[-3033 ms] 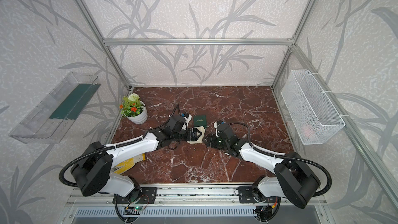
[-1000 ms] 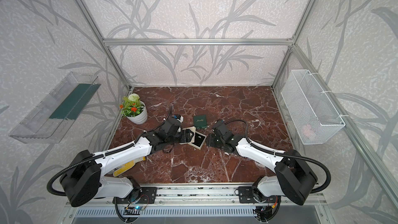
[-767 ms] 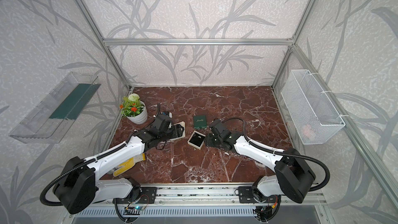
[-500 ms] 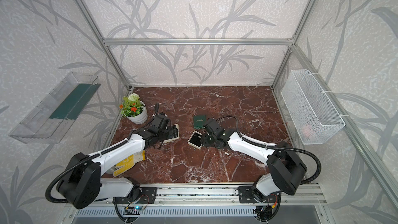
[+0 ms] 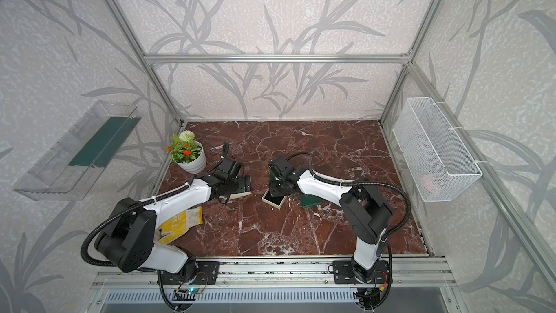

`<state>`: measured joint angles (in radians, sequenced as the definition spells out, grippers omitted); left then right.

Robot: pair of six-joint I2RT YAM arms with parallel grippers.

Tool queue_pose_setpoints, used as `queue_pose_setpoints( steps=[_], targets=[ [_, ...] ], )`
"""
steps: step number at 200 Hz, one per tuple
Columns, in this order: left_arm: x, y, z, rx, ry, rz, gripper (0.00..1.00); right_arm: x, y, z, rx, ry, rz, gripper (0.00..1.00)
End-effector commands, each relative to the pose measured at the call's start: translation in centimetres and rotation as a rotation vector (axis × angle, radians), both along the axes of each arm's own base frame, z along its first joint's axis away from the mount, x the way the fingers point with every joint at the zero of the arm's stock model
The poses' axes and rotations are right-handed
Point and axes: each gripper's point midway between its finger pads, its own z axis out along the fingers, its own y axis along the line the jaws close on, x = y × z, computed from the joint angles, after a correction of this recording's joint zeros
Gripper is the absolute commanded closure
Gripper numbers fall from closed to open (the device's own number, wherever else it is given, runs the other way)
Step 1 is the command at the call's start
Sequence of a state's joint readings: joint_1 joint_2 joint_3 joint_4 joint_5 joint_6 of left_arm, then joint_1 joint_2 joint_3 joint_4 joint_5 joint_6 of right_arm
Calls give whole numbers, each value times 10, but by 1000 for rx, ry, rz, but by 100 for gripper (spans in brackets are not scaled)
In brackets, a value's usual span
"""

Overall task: Take the rings out of the lift-off lid box
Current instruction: Place the lid at the center of the board, then take out the ring from the jewelry box.

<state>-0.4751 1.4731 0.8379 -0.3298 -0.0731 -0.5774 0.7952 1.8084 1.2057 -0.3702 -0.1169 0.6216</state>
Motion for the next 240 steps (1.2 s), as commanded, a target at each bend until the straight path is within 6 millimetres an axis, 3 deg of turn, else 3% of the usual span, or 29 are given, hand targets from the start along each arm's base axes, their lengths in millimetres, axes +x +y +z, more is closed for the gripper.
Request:
queue_pose_setpoints(
  steps=[1,89,153,240],
  targets=[
    [6,4,5,26,-1,8,4,0,2,-5,-39,11,46,67],
    [5,5,11,10,-16,25,1,14,8,-15,-92,-4,75,67],
    [8,3,13,2,-21,20,1,21,6,-26,-130,-21,81,74],
    [10,-5,11,-37,-8,16,1,31,8,-23,-138,-71,77,75]
  ],
)
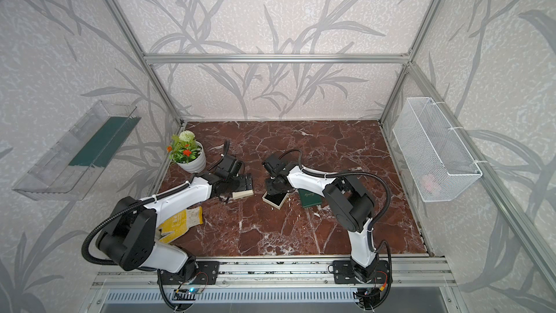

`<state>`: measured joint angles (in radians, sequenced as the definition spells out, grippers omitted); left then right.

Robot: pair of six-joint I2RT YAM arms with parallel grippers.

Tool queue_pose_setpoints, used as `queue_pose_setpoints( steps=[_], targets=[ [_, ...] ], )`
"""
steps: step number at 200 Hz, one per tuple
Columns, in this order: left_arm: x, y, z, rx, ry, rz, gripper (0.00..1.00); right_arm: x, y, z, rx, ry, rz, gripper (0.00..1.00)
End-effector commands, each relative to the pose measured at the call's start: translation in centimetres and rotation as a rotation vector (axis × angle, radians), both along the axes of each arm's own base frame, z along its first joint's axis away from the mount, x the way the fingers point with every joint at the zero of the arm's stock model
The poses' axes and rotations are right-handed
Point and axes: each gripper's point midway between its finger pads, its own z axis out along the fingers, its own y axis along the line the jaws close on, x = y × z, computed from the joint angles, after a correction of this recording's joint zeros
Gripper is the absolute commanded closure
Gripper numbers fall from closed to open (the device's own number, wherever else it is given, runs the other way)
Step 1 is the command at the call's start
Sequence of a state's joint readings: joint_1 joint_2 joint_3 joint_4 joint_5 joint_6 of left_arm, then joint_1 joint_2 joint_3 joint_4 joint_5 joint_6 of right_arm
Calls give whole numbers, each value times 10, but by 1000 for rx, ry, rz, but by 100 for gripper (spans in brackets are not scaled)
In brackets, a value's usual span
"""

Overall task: Take the rings out of the lift-off lid box
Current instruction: Take out the ring from the jewelry box.

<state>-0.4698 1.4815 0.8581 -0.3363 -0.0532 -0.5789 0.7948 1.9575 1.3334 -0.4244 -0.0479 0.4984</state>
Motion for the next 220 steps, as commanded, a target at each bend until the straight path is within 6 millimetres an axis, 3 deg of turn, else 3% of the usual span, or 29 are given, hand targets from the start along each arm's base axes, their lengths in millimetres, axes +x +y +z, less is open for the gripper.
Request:
queue_pose_setpoints(
  steps=[1,220],
  targets=[
    [6,-2,8,-18,-10,19,1,9,2,4,-8,-34,1,75],
    [2,-3,2,-30,13,14,1,11,3,-1,-21,-42,-10,86]
  ],
)
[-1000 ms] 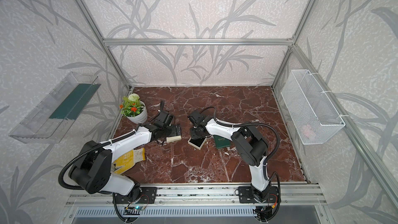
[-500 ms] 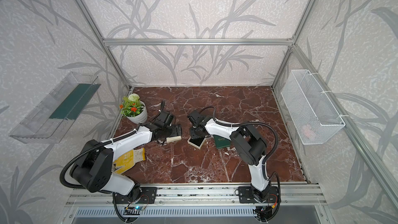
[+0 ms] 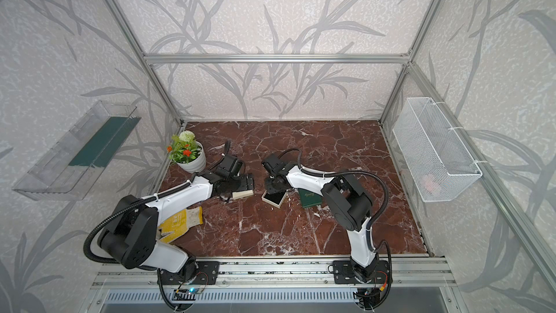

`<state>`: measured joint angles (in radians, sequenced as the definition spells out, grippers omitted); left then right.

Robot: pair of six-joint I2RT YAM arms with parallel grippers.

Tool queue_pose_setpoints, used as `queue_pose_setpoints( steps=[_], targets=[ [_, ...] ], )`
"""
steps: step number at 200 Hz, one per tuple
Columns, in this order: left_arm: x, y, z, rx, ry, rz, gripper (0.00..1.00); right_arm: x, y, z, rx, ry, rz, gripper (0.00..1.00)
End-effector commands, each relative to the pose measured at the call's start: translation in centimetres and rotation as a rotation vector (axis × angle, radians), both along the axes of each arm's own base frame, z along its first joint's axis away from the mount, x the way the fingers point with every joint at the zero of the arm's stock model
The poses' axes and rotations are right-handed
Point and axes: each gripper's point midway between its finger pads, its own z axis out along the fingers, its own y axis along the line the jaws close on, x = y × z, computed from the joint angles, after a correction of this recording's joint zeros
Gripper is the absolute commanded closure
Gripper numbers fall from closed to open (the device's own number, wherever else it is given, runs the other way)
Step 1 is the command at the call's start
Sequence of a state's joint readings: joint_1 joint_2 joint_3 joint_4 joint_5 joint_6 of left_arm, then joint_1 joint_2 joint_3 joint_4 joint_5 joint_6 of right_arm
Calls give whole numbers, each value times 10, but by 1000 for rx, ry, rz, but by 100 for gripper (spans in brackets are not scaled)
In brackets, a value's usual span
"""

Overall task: Take the rings out of the lift-off lid box
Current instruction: Take out the ring from the jewelry box.

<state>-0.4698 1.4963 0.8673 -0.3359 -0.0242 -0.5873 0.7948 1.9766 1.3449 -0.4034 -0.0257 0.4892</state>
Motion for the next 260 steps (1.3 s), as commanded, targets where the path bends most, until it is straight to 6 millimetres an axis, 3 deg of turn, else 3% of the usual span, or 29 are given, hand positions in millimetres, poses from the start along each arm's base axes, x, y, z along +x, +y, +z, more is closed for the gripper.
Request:
queue_pose_setpoints(
  steps=[1,140,197,236,260],
  targets=[
    [2,2,4,-6,-4,22,1,4,0,2,-14,-16,-8,85],
    [-1,4,7,-17,-15,28,1,-1,-7,-10,-125,-13,-4,86],
    [-1,1,6,-34,-13,30,1,-3,-8,-10,-159,-30,1,77],
    [-3,0,4,-41,-2,28,1,-1,-6,-15,-161,-21,-4,77],
    [-4,1,5,-38,-4,28,1,0,-6,-18,-163,-21,-14,83]
  ],
)
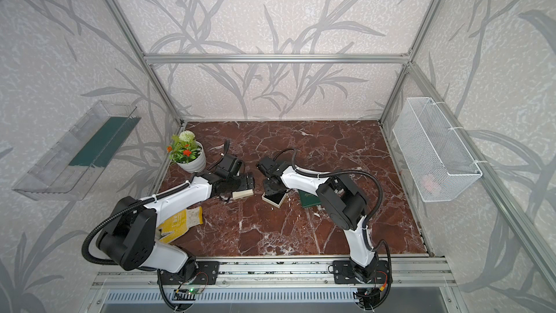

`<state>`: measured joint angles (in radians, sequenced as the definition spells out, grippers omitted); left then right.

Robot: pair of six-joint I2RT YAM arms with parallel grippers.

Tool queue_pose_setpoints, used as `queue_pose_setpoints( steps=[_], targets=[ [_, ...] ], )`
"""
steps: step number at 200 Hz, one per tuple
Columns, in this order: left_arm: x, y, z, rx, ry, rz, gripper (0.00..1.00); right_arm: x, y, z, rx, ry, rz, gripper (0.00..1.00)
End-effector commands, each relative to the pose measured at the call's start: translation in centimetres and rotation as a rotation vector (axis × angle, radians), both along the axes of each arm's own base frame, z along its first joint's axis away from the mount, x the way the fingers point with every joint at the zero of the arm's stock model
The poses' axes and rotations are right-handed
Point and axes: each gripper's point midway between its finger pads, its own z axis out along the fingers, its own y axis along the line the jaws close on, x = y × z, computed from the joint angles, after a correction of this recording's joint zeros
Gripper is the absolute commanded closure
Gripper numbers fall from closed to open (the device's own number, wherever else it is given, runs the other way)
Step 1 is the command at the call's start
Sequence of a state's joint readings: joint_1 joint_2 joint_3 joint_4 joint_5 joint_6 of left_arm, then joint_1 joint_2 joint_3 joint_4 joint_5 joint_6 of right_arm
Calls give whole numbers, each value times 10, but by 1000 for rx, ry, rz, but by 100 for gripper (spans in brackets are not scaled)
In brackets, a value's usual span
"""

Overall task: Take the rings out of the lift-off lid box
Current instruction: Take out the ring from the jewelry box.

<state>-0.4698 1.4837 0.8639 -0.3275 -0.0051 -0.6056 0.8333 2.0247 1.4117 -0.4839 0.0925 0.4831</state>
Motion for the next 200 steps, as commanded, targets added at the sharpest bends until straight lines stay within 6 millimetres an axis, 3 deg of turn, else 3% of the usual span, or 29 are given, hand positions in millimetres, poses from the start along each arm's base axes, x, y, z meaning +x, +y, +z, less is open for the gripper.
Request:
queue_pose_setpoints(
  steps=[1,78,200],
  targets=[
    [-4,5,1,-7,2,23,1,-2,-4,-12,-43,17,-12,83],
    [-4,5,-1,-4,7,25,1,2,-6,-5,-32,-9,-30,93],
    [-4,6,-2,-2,9,28,1,2,-7,18,14,-47,-63,97]
  ],
)
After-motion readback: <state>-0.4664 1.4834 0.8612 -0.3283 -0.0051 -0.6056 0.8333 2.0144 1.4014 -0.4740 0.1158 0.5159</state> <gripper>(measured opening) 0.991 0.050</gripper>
